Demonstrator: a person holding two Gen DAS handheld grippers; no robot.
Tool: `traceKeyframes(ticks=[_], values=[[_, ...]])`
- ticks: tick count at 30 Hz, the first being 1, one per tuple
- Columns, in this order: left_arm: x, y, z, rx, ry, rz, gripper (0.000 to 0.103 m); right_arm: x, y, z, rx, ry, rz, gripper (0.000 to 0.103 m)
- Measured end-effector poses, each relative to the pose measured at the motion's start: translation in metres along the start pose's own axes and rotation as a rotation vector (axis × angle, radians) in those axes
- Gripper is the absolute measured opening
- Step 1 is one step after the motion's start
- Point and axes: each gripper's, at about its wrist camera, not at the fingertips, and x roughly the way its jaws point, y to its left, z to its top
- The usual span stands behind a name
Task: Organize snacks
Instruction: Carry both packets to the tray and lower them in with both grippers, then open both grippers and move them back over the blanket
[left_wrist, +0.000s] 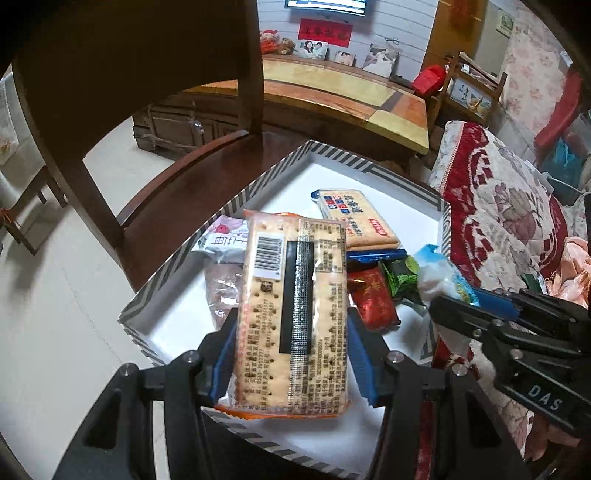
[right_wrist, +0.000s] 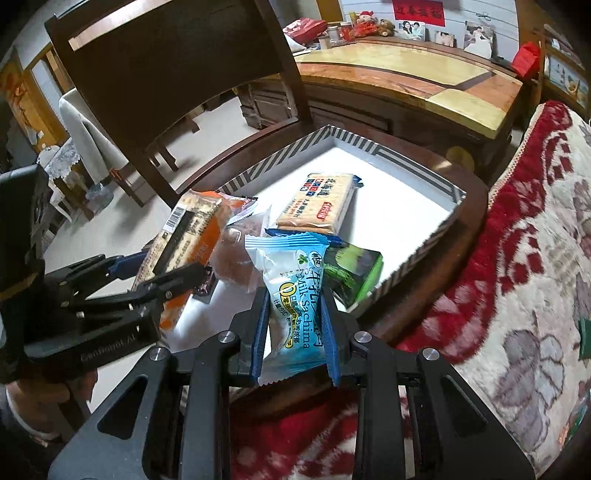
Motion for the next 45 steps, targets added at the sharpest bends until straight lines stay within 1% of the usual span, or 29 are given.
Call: traceKeyframes(ticks=[8, 12, 15, 19, 21, 23, 24, 26, 27, 30, 32, 35, 39, 41, 42, 44, 45], values=[[0.016, 0.002, 0.0, -0.013, 0.029, 0.002, 0.057, 0.031, 0.007, 0.01, -0.011, 0.035, -0.03, 0.025], [0.023, 0.006, 0.0, -0.025, 0.044, 0.002, 0.057, 0.044, 0.005, 0.013, 0.01, 0.049, -0.047, 0.025], [0.024, 0.006, 0.0, -0.023, 0.045, 0.003, 0.057, 0.052, 0.007, 0.014, 0.017, 0.058, -0.045, 0.025], [0.024, 0.006, 0.0, -0.025, 0.046, 0.012, 0.057, 0.049, 0.007, 0.014, 0.041, 0.046, -0.021, 0.026], [0.023, 0.006, -0.001, -0.028, 0.043, 0.014, 0.057, 0.045, 0.005, 0.013, 0.059, 0.04, -0.004, 0.027], [0.02, 0.005, 0.0, -0.027, 0.036, 0.018, 0.064, 0.039, 0.006, 0.011, 0.052, 0.034, 0.003, 0.027], [0.017, 0.005, 0.001, -0.027, 0.028, 0.025, 0.065, 0.037, 0.007, 0.01, 0.047, 0.033, 0.008, 0.029], [0.012, 0.004, 0.001, -0.026, 0.011, 0.031, 0.074, 0.03, 0.007, 0.008, 0.045, 0.024, -0.004, 0.035], [0.009, 0.004, 0.002, -0.026, 0.006, 0.028, 0.075, 0.026, 0.007, 0.007, 0.049, 0.02, -0.007, 0.036], [0.0, 0.001, 0.002, -0.017, -0.012, 0.024, 0.077, 0.006, 0.003, 0.001, 0.05, -0.016, -0.008, 0.036], [-0.007, -0.004, 0.002, -0.009, -0.028, 0.02, 0.081, -0.007, -0.002, -0.004, 0.058, -0.035, -0.012, 0.036], [-0.015, -0.016, 0.004, 0.001, -0.044, -0.011, 0.084, -0.026, -0.017, -0.014, 0.092, -0.051, -0.01, 0.036], [-0.022, -0.039, 0.004, 0.036, -0.052, -0.049, 0.084, -0.052, -0.04, -0.031, 0.135, -0.084, -0.039, 0.036], [-0.024, -0.052, 0.003, 0.057, -0.054, -0.062, 0.084, -0.065, -0.053, -0.041, 0.156, -0.097, -0.068, 0.036], [-0.024, -0.059, 0.002, 0.067, -0.054, -0.072, 0.084, -0.071, -0.061, -0.047, 0.169, -0.103, -0.081, 0.044], [-0.022, -0.074, 0.001, 0.087, -0.043, -0.095, 0.084, -0.085, -0.079, -0.059, 0.201, -0.118, -0.111, 0.054], [-0.022, -0.081, 0.0, 0.098, -0.036, -0.105, 0.084, -0.092, -0.088, -0.066, 0.217, -0.126, -0.126, 0.054]])
